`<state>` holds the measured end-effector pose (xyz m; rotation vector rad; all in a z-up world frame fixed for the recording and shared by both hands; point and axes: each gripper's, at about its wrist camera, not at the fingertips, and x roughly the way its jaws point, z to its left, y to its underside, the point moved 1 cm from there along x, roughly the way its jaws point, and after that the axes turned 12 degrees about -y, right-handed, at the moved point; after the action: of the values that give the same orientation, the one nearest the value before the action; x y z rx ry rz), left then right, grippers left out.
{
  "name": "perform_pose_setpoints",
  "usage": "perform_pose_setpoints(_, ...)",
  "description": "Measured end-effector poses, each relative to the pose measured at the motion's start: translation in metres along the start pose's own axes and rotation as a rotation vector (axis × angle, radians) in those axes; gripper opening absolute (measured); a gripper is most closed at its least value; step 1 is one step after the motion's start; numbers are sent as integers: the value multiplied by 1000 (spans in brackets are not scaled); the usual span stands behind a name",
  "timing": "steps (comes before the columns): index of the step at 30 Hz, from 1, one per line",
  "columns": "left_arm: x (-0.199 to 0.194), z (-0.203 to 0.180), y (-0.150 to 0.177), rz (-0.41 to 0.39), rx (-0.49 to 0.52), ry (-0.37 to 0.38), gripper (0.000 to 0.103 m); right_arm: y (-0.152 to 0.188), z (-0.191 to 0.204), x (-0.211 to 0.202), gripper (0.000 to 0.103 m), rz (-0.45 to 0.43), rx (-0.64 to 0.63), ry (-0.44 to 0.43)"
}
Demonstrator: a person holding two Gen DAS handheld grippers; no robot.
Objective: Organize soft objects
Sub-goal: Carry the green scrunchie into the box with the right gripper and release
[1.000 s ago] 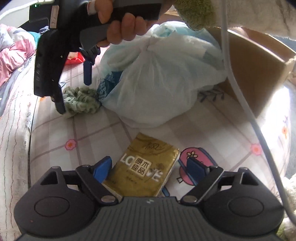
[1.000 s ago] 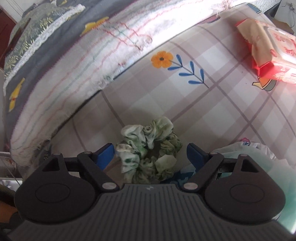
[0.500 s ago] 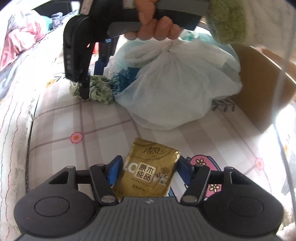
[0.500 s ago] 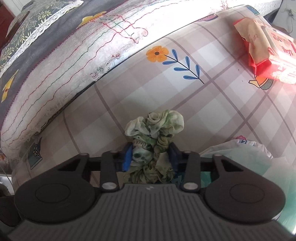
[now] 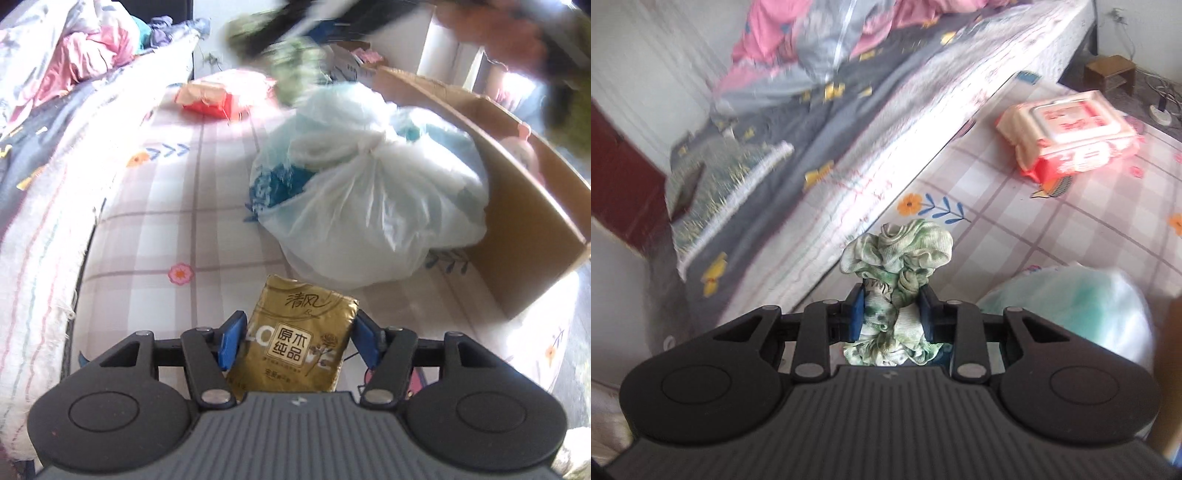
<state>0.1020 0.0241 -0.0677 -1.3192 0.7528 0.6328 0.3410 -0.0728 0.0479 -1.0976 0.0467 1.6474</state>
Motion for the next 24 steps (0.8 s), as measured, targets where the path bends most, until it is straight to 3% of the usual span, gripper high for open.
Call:
perform_pose_setpoints(6,-24,3,-17,-59,-50,-16,62,56,-9,-113,29,-197,90,-6)
perform_pose_setpoints(14,-50,2,-48,-140,-130,15,62,163,-39,-246,31,-401,212,148)
perform_pose_setpoints(19,-61,-12,-64,-175,-140,33,62,233,-71,-268,33,-372,329,237)
perform_pose_setpoints(24,-65,-35,-74,-192,-127,63,62,273,-108,-240,34,-225,402,343)
